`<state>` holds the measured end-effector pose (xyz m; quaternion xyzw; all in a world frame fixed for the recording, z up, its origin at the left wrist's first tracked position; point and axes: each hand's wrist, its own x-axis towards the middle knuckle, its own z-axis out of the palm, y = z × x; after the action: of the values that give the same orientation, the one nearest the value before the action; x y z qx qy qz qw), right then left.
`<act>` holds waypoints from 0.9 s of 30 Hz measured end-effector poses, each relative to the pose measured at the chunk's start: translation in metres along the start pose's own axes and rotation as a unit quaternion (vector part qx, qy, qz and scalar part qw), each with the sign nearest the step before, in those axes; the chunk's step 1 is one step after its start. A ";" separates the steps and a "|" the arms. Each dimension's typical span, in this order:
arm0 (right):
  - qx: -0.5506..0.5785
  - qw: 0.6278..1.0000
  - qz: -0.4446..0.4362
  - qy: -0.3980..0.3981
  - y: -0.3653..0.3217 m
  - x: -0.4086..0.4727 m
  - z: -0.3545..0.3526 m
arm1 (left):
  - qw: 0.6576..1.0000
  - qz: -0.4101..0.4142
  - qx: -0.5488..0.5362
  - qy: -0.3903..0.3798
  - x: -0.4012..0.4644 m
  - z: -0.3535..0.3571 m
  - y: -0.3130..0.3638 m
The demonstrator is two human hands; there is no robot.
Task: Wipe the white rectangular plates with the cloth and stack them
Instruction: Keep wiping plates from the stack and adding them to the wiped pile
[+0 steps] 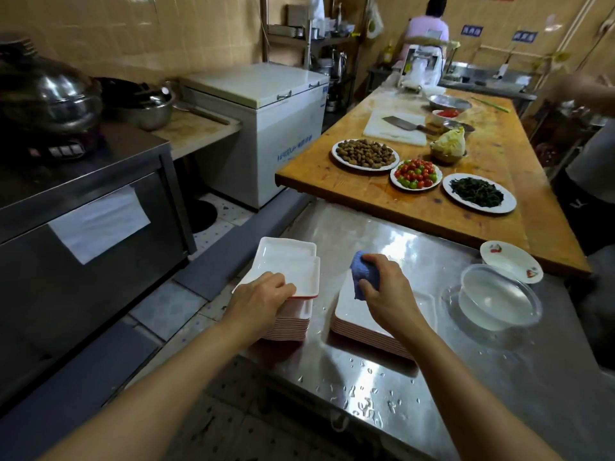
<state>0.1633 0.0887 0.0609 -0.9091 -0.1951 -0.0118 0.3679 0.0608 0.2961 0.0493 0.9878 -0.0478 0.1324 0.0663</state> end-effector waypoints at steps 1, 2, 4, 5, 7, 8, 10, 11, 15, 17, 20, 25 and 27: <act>-0.002 1.000 0.005 -0.002 0.003 -0.001 0.000 | 1.000 0.012 0.006 0.005 -0.002 0.002 0.001; -0.004 1.000 0.010 -0.003 0.005 -0.002 -0.001 | 1.000 0.020 0.009 0.008 -0.003 0.005 0.001; -0.007 1.000 0.018 -0.005 0.010 -0.005 -0.002 | 1.000 0.018 0.004 0.002 -0.004 0.011 0.000; -0.008 1.000 0.021 -0.006 0.012 -0.006 -0.002 | 1.000 0.006 -0.006 -0.004 -0.005 0.016 0.000; -0.010 1.000 0.024 -0.007 0.017 -0.008 -0.002 | 0.999 -0.025 -0.001 -0.042 -0.006 0.028 -0.004; -0.010 1.000 0.025 -0.007 0.019 -0.009 -0.001 | 0.998 -0.031 0.017 -0.059 -0.007 0.033 -0.005; -0.006 1.000 0.030 -0.005 0.022 -0.010 -0.001 | 0.995 -0.041 0.036 -0.081 -0.008 0.041 -0.008; -0.005 0.999 0.033 -0.005 0.024 -0.010 0.000 | 0.994 -0.046 0.038 -0.087 -0.009 0.044 -0.009; -0.001 0.999 0.047 -0.003 0.032 -0.010 0.000 | 0.994 -0.046 0.023 -0.093 -0.009 0.054 -0.013; 0.001 0.998 0.055 -0.001 0.036 -0.010 0.000 | 0.994 -0.050 0.016 -0.093 -0.007 0.057 -0.015; 0.001 0.998 0.068 -0.001 0.043 -0.010 0.001 | 0.992 -0.058 0.021 -0.113 -0.001 0.062 -0.018; 0.006 0.996 0.086 0.001 0.052 -0.010 0.000 | 0.985 -0.077 0.036 -0.149 0.007 0.068 -0.018; 0.008 0.996 0.093 0.002 0.057 -0.009 -0.002 | 0.983 -0.089 0.050 -0.150 0.013 0.069 -0.015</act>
<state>0.1760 0.0468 0.0230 -0.9202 -0.1094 0.0222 0.3753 0.0923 0.3002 -0.0149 0.9989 0.0376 -0.0213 0.0207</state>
